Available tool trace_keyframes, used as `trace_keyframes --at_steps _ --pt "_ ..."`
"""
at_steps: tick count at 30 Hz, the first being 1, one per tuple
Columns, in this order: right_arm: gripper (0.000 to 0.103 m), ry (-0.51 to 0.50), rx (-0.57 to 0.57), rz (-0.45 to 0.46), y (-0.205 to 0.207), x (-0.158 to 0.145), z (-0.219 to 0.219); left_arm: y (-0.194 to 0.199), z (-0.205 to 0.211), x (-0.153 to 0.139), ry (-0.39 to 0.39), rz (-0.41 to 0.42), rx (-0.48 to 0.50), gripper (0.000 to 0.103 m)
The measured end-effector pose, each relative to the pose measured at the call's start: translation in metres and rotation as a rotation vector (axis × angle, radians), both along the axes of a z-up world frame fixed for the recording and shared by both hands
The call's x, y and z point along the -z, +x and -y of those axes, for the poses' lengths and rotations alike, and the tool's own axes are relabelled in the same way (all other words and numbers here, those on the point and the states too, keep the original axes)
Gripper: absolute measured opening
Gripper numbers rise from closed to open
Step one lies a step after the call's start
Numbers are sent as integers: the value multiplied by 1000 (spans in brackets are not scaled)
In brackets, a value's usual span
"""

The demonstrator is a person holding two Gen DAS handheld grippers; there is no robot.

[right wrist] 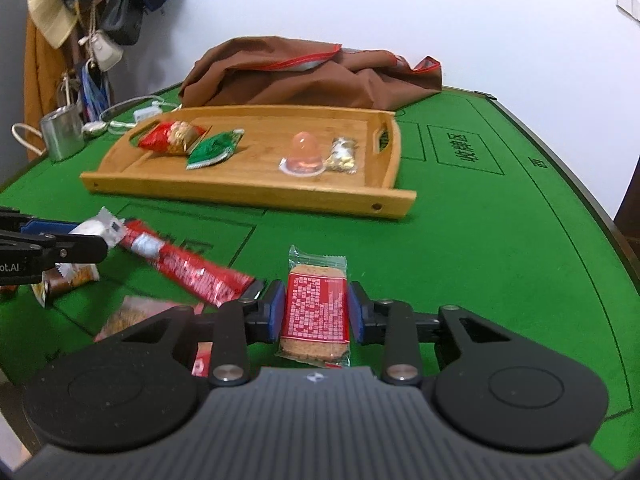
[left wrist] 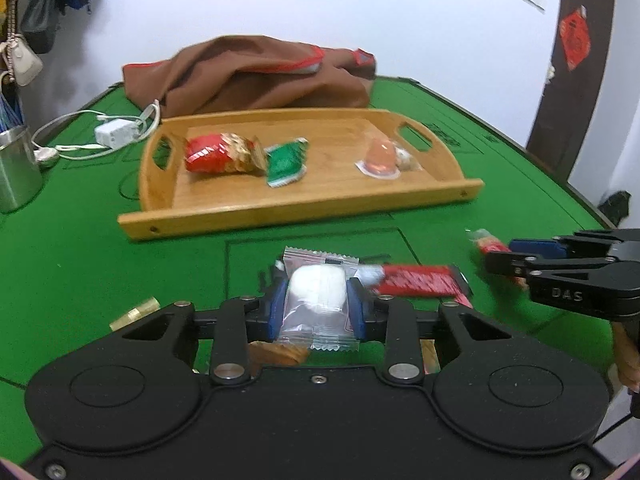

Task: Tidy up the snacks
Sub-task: 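Carry the white candy packet and red biscuit packet with both grippers over the tray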

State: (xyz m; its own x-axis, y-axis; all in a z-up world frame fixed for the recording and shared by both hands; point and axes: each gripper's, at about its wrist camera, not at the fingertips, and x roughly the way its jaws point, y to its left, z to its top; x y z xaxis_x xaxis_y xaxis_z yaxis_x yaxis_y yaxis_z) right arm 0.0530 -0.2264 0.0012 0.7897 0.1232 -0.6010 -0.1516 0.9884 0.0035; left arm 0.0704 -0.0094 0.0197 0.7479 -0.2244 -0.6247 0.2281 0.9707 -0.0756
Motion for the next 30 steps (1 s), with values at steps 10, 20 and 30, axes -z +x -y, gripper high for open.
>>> trace_keyframes --at_steps 10,20,30 --pt "38 48 44 21 30 -24 10 30 -15 -28 -10 50 -54 30" --pt "38 143 74 -23 87 -46 19 88 -40 -51 -79 23 -124 30" --pt "38 218 63 -136 173 -53 10 167 -42 -55 -106 -51 -148 30"
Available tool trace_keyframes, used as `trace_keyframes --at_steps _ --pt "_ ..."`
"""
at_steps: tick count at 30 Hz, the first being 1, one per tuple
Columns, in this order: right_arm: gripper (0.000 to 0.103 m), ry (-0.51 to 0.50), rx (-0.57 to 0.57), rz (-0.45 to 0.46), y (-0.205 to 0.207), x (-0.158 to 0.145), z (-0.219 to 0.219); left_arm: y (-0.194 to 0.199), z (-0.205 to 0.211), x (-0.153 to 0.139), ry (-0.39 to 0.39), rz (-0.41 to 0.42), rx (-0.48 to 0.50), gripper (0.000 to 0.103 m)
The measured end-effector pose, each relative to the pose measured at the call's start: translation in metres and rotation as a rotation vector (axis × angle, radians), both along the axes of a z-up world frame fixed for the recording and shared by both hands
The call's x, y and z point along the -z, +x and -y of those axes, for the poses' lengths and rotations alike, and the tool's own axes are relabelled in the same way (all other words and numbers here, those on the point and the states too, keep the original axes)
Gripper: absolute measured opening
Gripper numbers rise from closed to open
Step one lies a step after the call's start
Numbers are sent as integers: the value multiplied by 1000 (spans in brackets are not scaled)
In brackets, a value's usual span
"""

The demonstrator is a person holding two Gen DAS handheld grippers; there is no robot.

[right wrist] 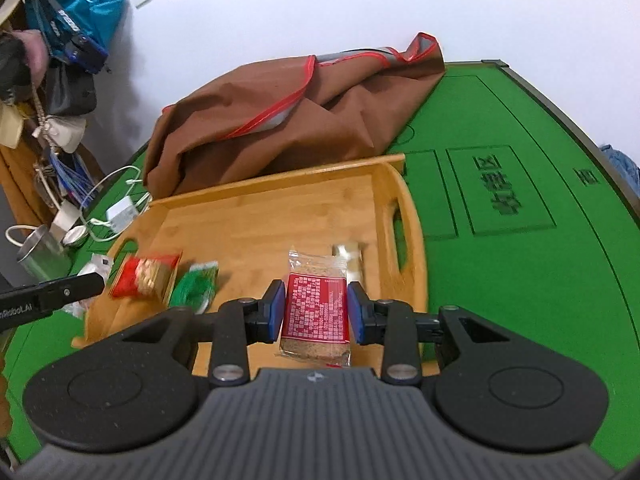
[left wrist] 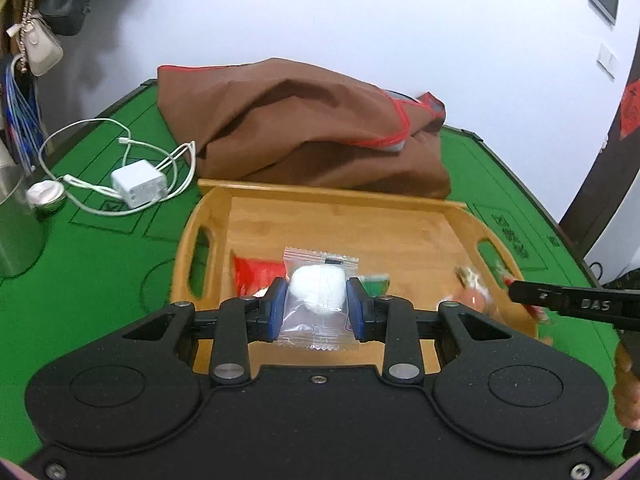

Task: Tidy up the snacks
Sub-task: 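Carry the white candy packet and red biscuit packet with both grippers over the tray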

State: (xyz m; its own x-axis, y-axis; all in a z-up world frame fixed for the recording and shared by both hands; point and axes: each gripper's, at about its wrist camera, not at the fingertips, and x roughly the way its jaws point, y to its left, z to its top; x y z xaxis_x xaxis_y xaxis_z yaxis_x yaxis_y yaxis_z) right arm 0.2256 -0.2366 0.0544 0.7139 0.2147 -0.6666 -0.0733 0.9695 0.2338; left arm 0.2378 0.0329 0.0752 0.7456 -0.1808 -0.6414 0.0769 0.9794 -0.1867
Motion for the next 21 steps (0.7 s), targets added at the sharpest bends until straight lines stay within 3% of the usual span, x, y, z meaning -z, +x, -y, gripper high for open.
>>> trace_keyframes --at_steps 6,11,15,18,21 --pt "38 10 8 -69 47 3 -11 49 8 1 -38 -44 -13 30" --pt "38 -58 49 -7 70 12 -22 82 24 14 -31 -71 -21 30" --pt "38 7 -11 70 74 22 -22 105 39 29 -45 -108 -9 30" --pt "38 -61 -18 79 80 27 -29 116 49 37 -40 -119 -4 30" --pt "38 -57 -36 74 86 33 -28 124 57 44 -44 -131 3 30"
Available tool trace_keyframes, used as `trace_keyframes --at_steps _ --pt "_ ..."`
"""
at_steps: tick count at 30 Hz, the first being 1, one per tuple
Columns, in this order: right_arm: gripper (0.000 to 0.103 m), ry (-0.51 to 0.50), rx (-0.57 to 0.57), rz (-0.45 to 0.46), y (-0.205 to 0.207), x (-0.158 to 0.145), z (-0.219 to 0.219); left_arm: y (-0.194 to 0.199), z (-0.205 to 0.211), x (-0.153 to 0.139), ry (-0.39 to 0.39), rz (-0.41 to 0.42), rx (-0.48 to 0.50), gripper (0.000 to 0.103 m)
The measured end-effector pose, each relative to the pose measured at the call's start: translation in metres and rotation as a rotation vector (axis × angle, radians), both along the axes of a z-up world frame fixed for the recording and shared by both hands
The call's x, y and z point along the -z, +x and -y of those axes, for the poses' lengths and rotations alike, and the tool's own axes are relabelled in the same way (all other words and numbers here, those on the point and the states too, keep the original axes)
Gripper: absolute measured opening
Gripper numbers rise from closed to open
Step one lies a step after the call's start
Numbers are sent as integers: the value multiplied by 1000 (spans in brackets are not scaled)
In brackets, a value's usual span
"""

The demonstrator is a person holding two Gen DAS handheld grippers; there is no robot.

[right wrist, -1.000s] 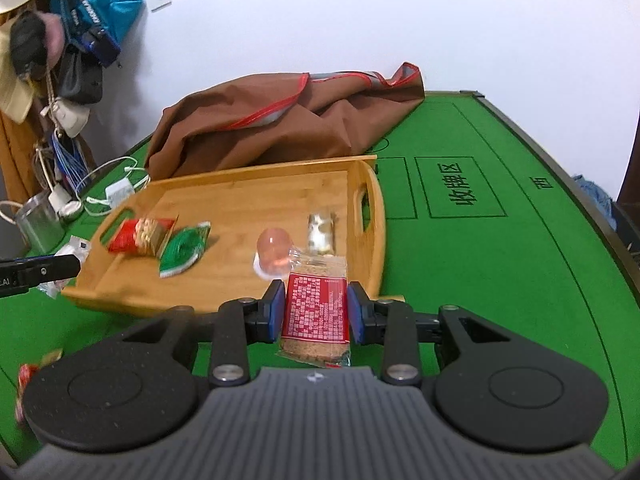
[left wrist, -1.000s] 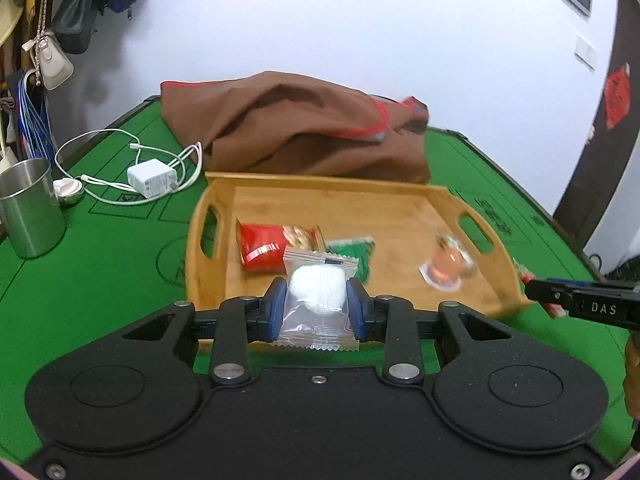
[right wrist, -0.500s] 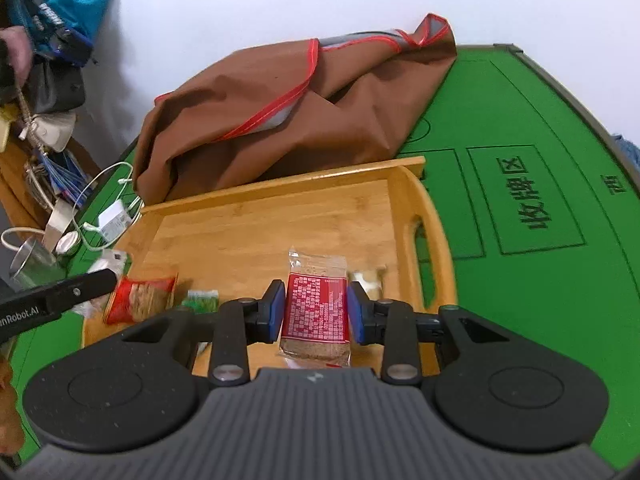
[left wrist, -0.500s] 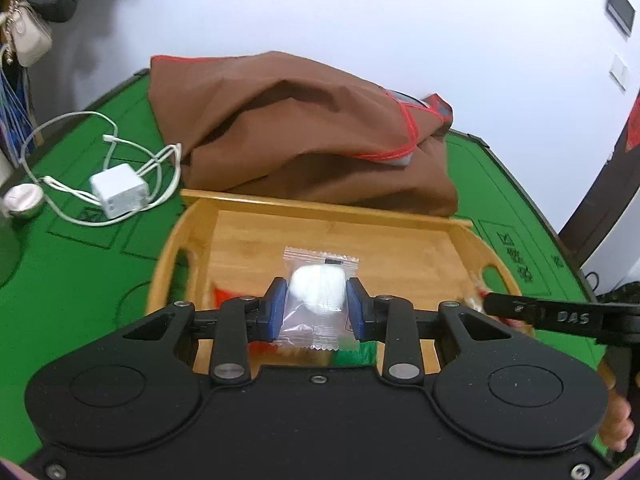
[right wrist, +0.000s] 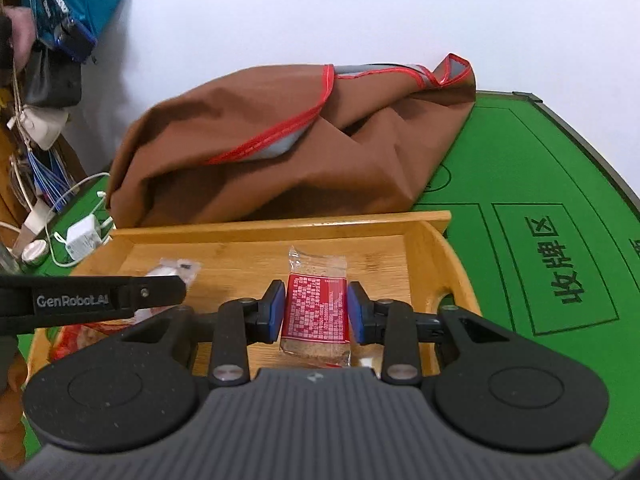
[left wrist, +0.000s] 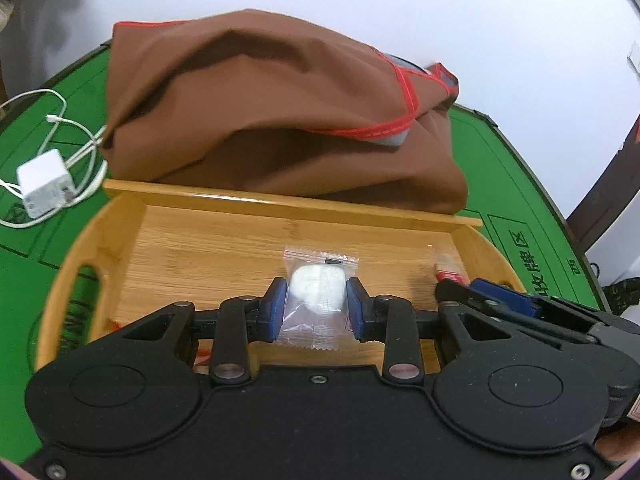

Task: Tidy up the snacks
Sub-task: 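Carry the white candy packet and red biscuit packet with both grippers over the tray, then lower both packets onto the tray and open both grippers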

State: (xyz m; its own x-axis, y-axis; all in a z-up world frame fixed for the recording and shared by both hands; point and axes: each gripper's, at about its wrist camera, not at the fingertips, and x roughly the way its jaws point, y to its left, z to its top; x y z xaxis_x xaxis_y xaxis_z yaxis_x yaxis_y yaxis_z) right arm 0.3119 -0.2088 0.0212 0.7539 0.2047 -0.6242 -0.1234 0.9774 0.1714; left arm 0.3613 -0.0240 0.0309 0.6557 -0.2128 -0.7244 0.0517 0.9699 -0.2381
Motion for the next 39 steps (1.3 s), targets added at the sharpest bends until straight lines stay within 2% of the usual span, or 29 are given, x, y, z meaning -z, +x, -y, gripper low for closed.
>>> trace_keyframes --at_steps 17,39 --pt "38 -17 -11 -40 8 21 -8 5 15 14 39 9 18 30" --pt "39 -70 -17 -28 8 22 -15 6 16 24 56 5 12 31"
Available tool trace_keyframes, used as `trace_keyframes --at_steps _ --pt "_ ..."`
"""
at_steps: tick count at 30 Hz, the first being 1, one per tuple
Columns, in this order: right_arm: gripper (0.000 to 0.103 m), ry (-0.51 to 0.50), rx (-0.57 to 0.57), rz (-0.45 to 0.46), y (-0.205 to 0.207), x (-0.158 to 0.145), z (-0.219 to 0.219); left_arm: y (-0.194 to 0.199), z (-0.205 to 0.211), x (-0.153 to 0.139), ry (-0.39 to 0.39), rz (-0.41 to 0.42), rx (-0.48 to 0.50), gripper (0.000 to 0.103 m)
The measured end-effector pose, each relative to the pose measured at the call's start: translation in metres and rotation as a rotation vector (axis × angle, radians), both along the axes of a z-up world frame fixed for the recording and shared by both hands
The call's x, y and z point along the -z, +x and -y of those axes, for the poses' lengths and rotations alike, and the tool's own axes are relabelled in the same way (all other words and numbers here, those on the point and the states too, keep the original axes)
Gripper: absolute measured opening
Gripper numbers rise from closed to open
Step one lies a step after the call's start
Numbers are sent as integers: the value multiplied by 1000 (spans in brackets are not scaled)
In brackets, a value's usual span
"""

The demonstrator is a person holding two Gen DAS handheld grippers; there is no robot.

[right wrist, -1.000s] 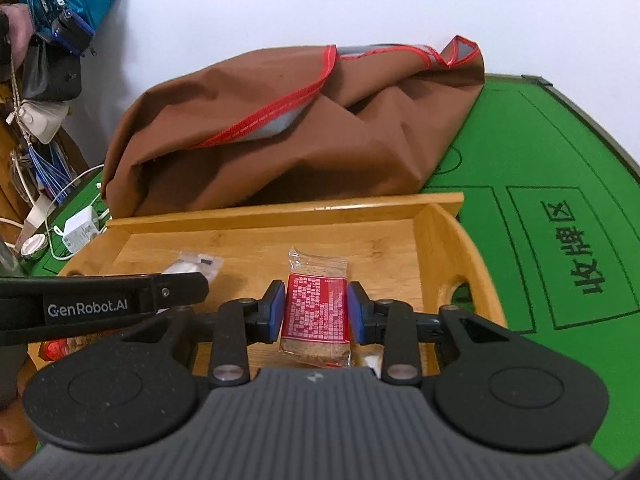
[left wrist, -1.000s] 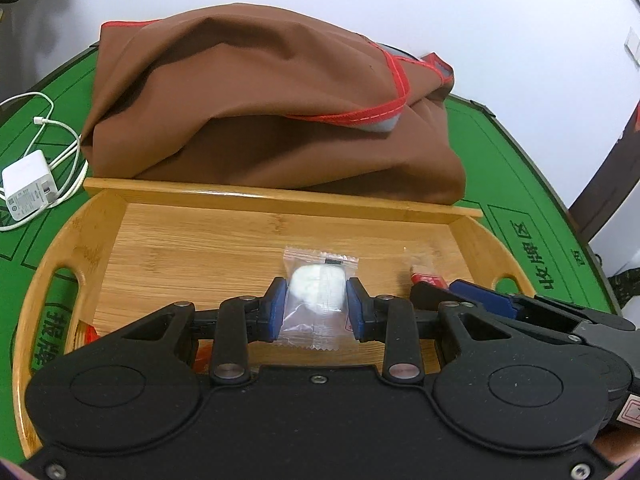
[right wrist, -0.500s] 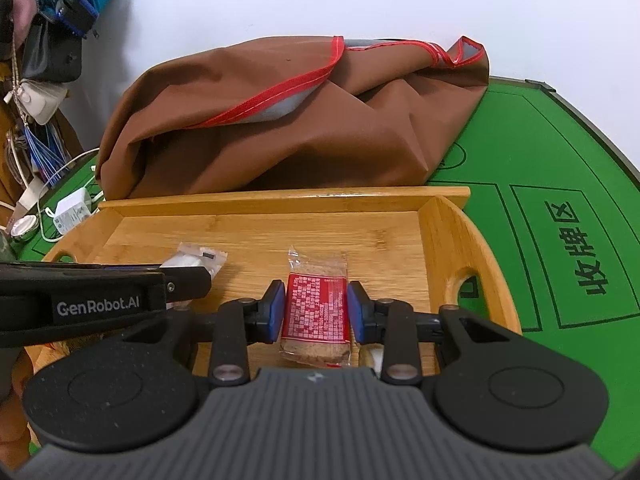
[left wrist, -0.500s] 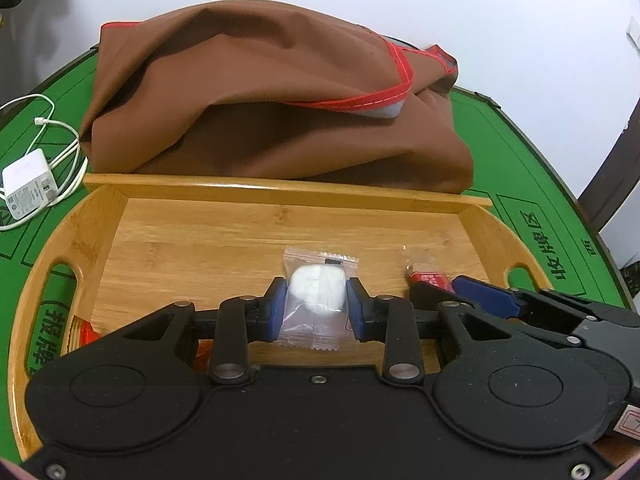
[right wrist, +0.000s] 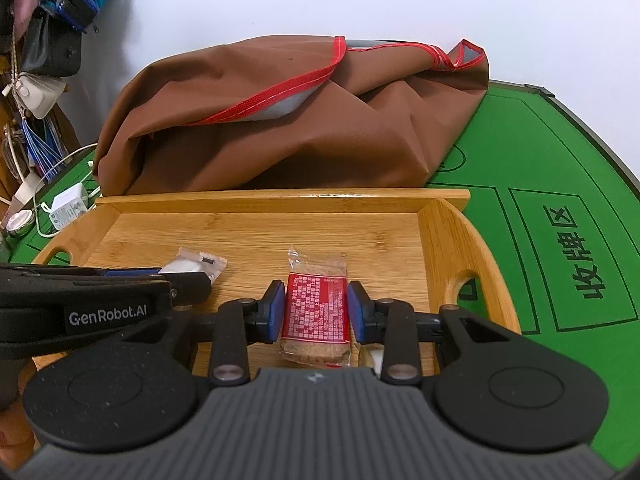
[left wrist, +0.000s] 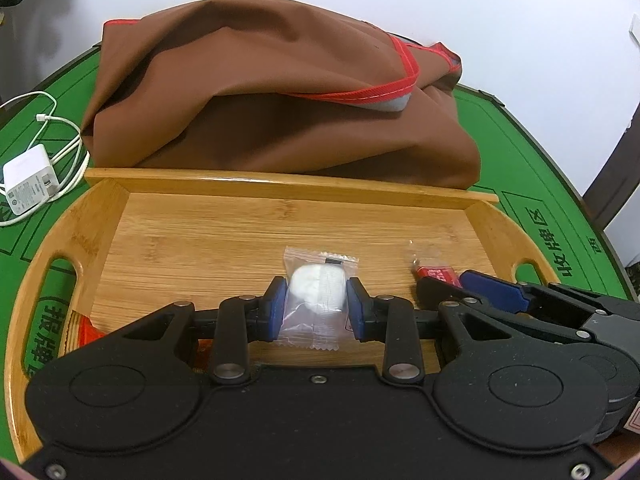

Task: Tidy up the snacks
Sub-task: 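Lower both packets onto the tray and open both grippers, then move both grippers back to the snack pile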

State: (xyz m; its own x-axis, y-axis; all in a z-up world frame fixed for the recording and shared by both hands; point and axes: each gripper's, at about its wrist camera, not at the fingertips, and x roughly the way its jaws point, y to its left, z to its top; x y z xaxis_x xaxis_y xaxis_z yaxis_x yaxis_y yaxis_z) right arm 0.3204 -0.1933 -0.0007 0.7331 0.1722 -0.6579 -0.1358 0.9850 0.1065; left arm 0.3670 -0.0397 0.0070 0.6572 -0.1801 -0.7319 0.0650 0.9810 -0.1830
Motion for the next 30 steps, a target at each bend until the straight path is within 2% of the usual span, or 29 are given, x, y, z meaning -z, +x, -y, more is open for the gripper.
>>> trace_keyframes --at_steps 11,16,18,24,30 --pt "46 2 3 1 -1 -2 0 -3 -1 -1 11 7 -16 33" --pt "51 5 5 13 -9 -6 2 -10 -4 -7 39 31 -29 47" --pt "58 4 5 24 -13 -8 3 -15 -5 -11 55 46 -41 58" --pt "65 11 -1 47 -26 -19 9 -38 -12 -21 69 88 -35 79" --pt "74 -1 -50 97 -53 -32 10 -72 -20 -34 69 130 6 88"
